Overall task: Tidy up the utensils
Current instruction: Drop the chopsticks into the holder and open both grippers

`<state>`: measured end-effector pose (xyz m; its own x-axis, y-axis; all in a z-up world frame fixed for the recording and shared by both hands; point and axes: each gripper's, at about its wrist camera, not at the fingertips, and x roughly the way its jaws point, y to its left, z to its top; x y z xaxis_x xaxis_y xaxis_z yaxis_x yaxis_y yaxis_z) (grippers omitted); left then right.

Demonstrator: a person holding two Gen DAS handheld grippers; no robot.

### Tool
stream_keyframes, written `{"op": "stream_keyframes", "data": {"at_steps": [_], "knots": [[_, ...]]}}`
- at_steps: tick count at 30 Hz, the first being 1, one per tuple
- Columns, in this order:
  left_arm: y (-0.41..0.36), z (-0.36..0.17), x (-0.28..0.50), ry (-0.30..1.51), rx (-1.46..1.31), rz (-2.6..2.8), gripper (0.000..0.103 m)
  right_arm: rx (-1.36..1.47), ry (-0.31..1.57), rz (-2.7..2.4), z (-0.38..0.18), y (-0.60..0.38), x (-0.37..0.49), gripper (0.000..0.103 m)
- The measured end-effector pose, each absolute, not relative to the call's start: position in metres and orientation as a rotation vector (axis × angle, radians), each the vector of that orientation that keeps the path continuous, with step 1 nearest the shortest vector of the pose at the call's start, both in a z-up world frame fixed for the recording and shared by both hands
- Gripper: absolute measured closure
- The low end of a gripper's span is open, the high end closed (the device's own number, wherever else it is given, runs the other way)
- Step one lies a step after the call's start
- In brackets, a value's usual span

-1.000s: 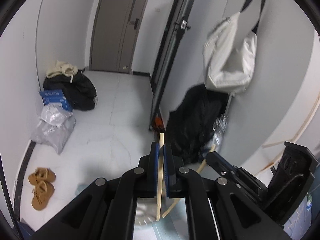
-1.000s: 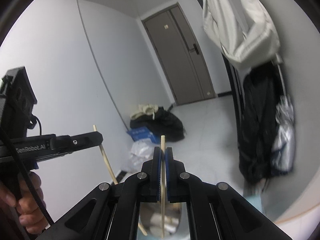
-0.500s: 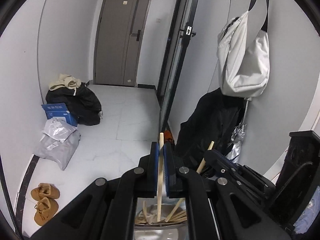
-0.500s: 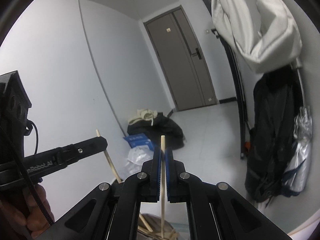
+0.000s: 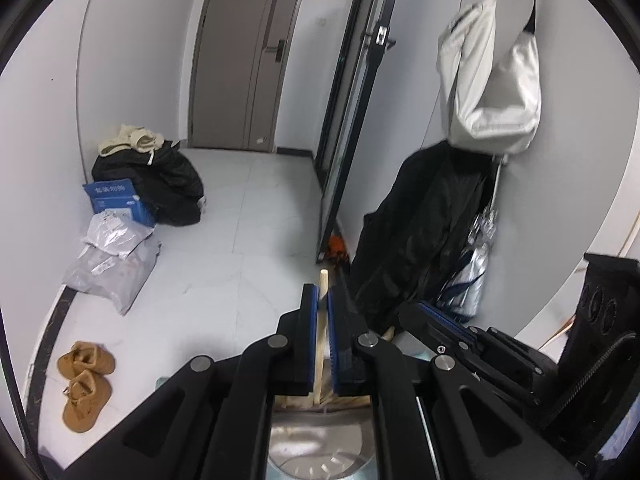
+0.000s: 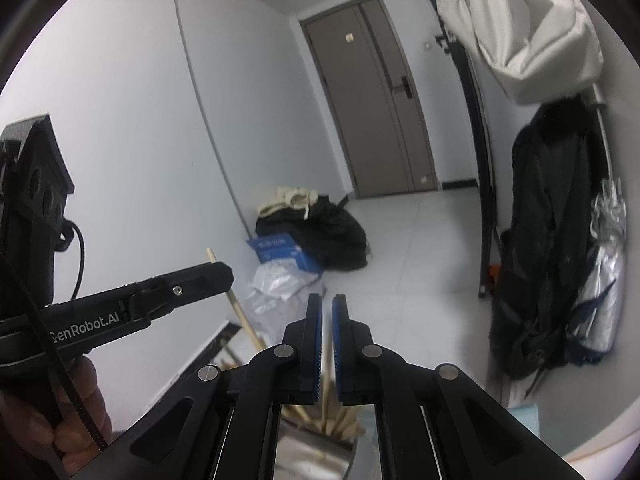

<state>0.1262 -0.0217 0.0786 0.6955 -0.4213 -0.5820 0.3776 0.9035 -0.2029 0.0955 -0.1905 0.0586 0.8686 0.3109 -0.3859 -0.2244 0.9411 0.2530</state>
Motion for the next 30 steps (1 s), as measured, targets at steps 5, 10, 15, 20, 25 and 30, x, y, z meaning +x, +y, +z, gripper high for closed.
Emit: {"op": "stream_keyframes", "data": {"at_steps": [5, 10, 15, 20, 25, 30], "knots": [[-0.02, 0.069, 0.12, 0.722, -0.077, -0.383, 0.101, 0.196, 0.528, 0.284, 0.045, -0.188, 0.091, 0.097], [-0.011, 0.075, 0.104, 0.731, -0.095, -0.361, 0.098, 0.217, 0.519, 0.267, 0.052, -0.2, 0.06, 0.095], [-0.006, 0.08, 0.081, 0.714, -0.086, -0.342, 0.079, 0.221, 0.493, 0.237, 0.06, -0.21, 0.033, 0.082], [0.001, 0.086, 0.056, 0.673, -0.099, -0.309, 0.051, 0.229, 0.471, 0.214, 0.063, -0.221, 0.005, 0.07], [0.01, 0.091, 0.033, 0.616, -0.123, -0.27, 0.031, 0.224, 0.441, 0.215, 0.066, -0.22, -0.022, 0.063], [0.013, 0.091, 0.015, 0.571, -0.112, -0.234, 0.018, 0.207, 0.407, 0.22, 0.068, -0.213, -0.047, 0.052]]}}
